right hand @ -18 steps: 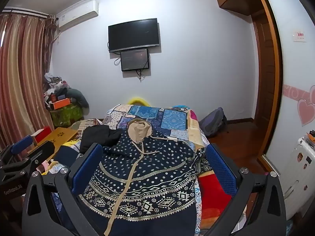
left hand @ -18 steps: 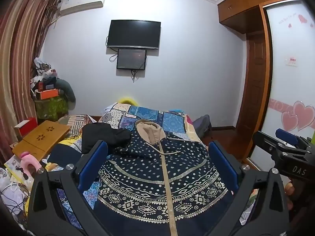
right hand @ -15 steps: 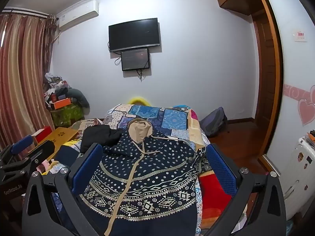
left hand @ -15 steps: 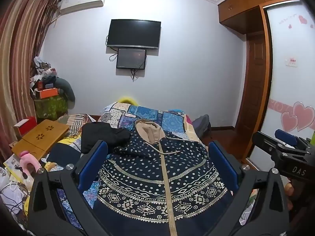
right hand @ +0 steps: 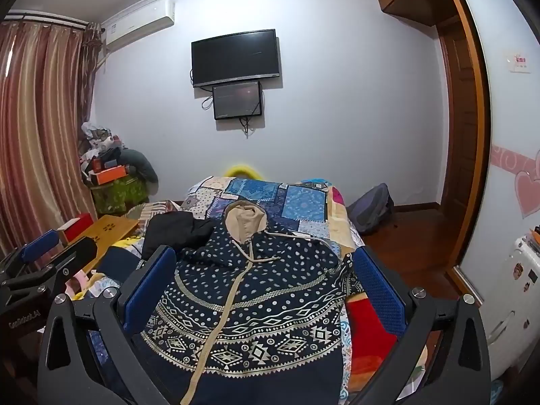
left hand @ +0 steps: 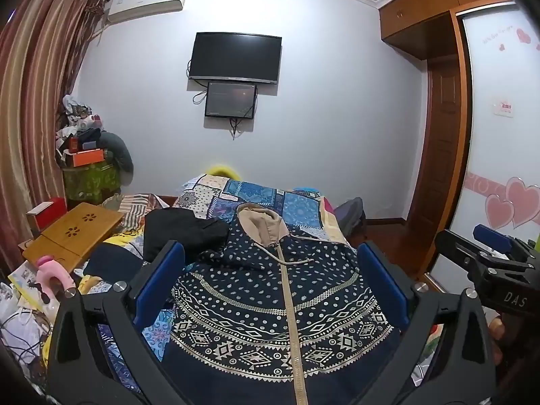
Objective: Fold large clothes
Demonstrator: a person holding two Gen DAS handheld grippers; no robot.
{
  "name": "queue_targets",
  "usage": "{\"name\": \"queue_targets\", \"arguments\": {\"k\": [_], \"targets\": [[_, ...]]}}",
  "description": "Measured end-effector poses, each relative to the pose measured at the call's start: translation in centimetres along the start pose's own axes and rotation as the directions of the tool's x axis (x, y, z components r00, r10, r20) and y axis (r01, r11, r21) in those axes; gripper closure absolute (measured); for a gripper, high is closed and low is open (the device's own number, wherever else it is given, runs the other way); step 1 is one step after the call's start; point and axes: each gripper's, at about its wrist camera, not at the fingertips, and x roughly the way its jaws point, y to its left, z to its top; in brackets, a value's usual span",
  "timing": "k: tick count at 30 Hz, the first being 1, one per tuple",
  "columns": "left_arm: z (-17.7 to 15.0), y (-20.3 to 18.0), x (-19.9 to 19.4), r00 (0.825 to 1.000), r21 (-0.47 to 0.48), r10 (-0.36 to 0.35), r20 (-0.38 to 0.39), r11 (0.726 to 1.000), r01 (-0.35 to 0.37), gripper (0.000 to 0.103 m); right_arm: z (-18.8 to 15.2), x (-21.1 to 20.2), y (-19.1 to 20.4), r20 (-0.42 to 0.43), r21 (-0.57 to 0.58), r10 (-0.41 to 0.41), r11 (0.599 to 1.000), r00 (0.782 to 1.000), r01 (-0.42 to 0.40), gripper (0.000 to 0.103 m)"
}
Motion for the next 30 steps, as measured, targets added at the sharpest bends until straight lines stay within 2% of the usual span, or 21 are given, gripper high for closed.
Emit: {"name": "queue_targets", "arguments": {"k": [3, 30], "targets": [[-0.04, -0.01, 0.03, 1.0, 0.001, 0.0, 0.001, 1.0, 0.0, 0.0, -0.21, -0.01, 1.25, -0.003, -0.007, 0.003, 1.0, 1.0, -0.003, 0.0], [-0.06, -0.26, -0.24, 1.0, 0.015, 0.004, 0.013, 1.0, -0.004, 0.0, 0.48, -0.38, 1.1, -0.001, -0.007, 0.018, 1.0, 1.0, -0.018, 0.0]]}}
